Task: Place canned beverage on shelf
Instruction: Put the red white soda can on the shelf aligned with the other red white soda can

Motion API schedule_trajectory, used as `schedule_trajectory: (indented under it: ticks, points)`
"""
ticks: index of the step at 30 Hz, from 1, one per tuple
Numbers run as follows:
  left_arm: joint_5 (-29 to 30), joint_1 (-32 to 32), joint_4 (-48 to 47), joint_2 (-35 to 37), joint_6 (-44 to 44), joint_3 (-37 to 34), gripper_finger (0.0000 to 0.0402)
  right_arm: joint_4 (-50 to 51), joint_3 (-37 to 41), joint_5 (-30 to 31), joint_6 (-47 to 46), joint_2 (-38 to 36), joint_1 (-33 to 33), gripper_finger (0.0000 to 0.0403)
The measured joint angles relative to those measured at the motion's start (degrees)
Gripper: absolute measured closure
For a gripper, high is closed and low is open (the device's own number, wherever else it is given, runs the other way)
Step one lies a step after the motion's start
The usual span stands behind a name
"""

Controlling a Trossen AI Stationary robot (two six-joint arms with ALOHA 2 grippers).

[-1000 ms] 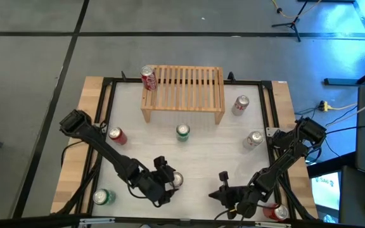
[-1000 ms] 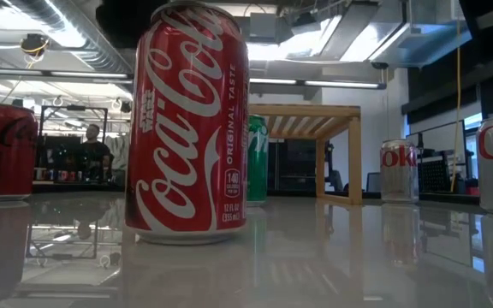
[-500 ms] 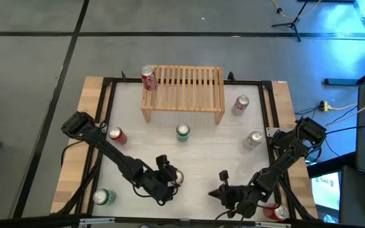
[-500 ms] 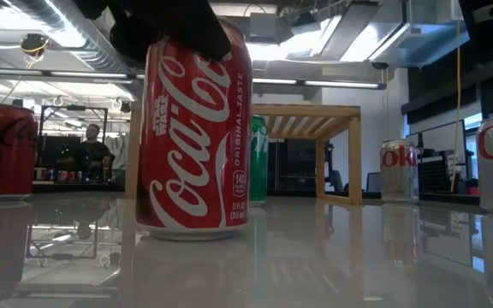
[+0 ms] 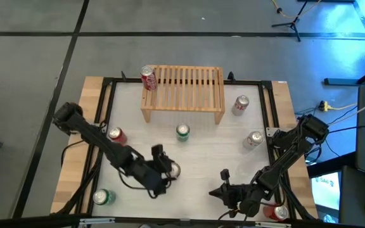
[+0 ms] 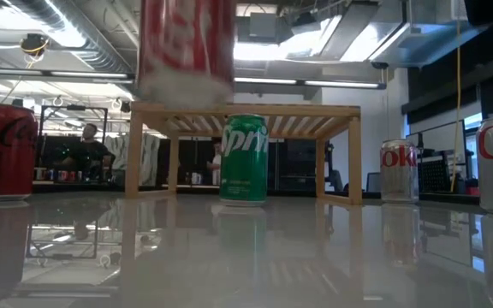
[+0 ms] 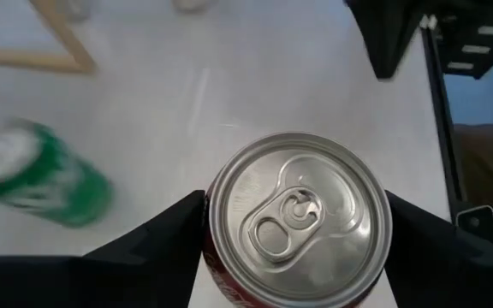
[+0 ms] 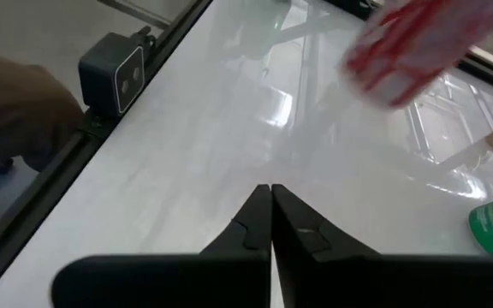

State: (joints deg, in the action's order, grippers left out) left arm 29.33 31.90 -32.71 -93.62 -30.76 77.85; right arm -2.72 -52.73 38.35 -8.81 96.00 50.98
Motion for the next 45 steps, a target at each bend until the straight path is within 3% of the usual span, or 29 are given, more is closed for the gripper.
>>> schedule_trajectory:
  ticks: [8,14,21,29,36,45]
  points:
    - [4.35,-5.31,-22.56,9.85,5.32,13.08,0.0133,-0.11,-0.02,0.44,0.25,-0.13,-3.22,0.0402]
    - [5.53,-13.9,-31.5,16.56,11.54,14.61,0.0133,-0.06,-0.02,0.07,0.18,-0.13,-7.34,0.0402]
    - [-4.18,-29.76,-29.38,23.18,26.74,8.61,0.0133,-0.36,-0.02,-0.53,1.79,-0.15,-11.82,0.0402]
    - [-20.08,-47.71,-25.47,24.3,38.66,4.85,0.0133,-0.68,-0.02,-2.39,4.63,-0.15,-15.75,0.0402]
    - [-26.45,-54.86,-21.41,24.26,43.8,0.25,0.0133,-0.59,-0.02,-3.77,5.87,-0.15,-18.56,0.0402]
    - [-27.55,-57.98,-21.2,24.26,46.38,0.1,0.0133,-0.61,-0.02,-4.52,6.33,-0.15,-20.39,0.0402]
